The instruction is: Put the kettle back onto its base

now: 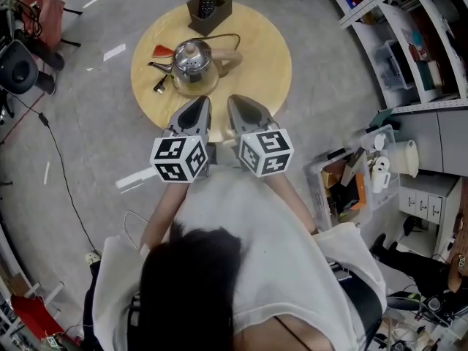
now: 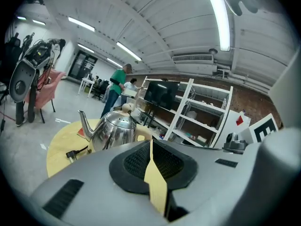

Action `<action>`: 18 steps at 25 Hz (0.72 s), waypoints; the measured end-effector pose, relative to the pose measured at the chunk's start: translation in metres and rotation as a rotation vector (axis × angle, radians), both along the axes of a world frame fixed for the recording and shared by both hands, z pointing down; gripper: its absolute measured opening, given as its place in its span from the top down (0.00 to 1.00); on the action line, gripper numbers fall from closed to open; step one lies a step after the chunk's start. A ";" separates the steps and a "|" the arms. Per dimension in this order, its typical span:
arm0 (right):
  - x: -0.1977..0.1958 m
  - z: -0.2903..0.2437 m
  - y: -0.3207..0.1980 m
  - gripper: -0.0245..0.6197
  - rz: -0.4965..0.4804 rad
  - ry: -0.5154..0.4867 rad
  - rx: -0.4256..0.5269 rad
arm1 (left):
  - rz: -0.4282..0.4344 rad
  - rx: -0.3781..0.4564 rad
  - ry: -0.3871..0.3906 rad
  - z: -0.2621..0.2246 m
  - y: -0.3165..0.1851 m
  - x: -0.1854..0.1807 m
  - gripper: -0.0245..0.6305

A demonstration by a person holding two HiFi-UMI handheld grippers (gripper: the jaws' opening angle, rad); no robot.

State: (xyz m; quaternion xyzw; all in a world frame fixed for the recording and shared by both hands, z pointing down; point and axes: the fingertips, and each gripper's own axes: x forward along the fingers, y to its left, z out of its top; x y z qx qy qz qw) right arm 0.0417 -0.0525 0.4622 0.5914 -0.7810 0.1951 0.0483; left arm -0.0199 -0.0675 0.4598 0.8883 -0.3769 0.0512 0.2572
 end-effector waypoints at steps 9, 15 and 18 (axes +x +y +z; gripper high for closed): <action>0.000 0.011 0.011 0.92 -0.010 0.085 -0.041 | -0.012 0.008 -0.018 0.002 0.016 0.005 0.90; -0.016 0.011 0.011 0.92 -0.075 0.113 -0.038 | -0.028 0.020 -0.037 0.001 0.018 0.003 0.90; -0.018 0.008 0.008 0.92 -0.094 0.121 -0.032 | -0.030 0.039 -0.058 -0.001 0.018 0.002 0.90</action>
